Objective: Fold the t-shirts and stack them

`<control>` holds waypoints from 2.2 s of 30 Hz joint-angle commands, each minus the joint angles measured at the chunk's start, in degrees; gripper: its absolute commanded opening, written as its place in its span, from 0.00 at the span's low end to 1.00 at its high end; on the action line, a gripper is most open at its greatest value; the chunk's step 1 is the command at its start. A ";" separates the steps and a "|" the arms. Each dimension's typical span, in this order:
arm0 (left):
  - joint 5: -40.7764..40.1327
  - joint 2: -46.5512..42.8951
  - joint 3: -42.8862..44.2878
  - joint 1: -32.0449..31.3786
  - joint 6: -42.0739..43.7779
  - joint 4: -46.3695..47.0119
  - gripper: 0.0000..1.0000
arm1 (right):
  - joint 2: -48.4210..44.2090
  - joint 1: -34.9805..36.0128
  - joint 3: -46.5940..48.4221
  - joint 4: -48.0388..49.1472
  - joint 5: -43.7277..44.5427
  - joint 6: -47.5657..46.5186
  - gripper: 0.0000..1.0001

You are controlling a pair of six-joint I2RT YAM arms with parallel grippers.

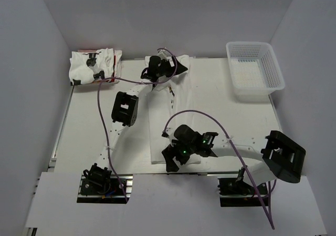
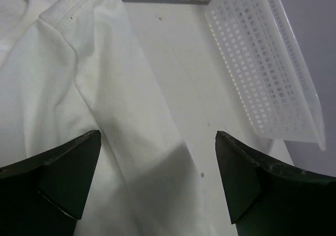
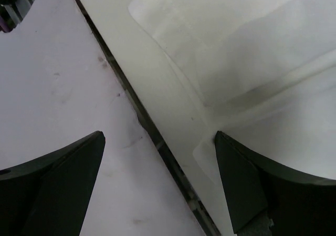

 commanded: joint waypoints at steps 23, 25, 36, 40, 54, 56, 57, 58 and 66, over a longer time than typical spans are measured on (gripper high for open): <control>-10.66 -85.90 -83.83 -4.95 5.85 -28.23 1.00 | -31.05 -2.88 -8.50 -22.04 37.24 29.60 0.90; -9.63 -88.98 -91.74 -5.84 4.27 -30.54 1.00 | -30.60 -3.58 -9.64 -22.04 35.04 30.30 0.90; -7.95 -98.84 -110.92 -13.57 -2.68 -38.99 0.94 | -26.39 -5.87 -15.18 -13.87 25.02 31.62 0.90; -5.66 -95.86 -112.51 -17.08 -3.39 -35.56 0.88 | -24.45 -6.39 -15.62 -12.99 22.92 31.54 0.90; -9.62 -86.01 -112.33 -19.46 -2.78 -32.40 0.00 | -21.63 -7.98 -15.62 -13.60 21.32 32.15 0.22; -10.14 -87.23 -111.81 -19.46 -2.78 -32.40 0.00 | -21.72 -7.98 -15.09 -14.13 21.68 31.98 0.14; -10.14 -87.84 -111.28 -19.46 -2.78 -32.40 0.00 | -21.98 -7.98 -14.66 -14.22 22.37 31.89 0.11; -10.14 -87.85 -111.28 -19.46 -2.78 -31.70 0.00 | -21.99 -8.15 -14.57 -13.70 22.73 30.76 0.05; -13.04 -91.71 -104.79 -19.46 -3.39 -33.97 0.00 | -20.14 -8.07 -6.49 -11.23 27.73 26.88 0.00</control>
